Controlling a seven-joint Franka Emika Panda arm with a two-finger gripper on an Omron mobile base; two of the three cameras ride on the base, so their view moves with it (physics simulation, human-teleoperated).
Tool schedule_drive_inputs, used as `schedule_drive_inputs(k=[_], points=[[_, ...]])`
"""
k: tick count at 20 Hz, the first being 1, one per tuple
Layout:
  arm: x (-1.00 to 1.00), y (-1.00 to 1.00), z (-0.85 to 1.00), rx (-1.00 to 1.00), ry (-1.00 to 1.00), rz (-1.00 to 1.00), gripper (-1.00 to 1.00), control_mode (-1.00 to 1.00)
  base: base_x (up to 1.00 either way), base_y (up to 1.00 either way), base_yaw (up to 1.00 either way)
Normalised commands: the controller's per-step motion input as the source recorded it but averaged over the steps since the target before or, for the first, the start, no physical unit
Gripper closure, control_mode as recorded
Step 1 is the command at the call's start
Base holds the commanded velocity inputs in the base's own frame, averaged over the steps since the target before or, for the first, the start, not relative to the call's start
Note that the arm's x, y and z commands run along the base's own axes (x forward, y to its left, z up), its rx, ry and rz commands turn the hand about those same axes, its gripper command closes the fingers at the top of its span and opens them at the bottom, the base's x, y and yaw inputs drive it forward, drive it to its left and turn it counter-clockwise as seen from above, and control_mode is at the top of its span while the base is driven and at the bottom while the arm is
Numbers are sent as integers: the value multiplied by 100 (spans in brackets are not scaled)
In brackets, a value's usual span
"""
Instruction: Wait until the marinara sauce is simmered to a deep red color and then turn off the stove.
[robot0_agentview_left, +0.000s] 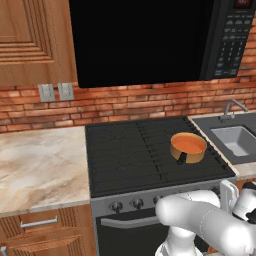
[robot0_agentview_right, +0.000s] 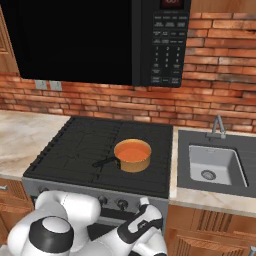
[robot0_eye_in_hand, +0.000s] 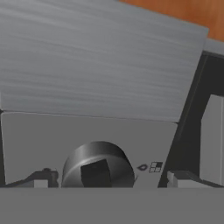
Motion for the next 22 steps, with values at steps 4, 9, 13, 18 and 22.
schedule_drive_inputs(k=[4, 9, 13, 18, 22], points=[[10, 0, 0, 0, 0, 0, -100, -100, 0, 0, 0], [3, 0, 0, 0, 0, 0, -100, -100, 0, 0, 0], [1, 0, 0, 0, 0, 0, -100, -100, 0, 0, 0], [0, 0, 0, 0, 0, 0, -100, -100, 0, 0, 0], [0, 0, 0, 0, 0, 0, -100, -100, 0, 0, 0]])
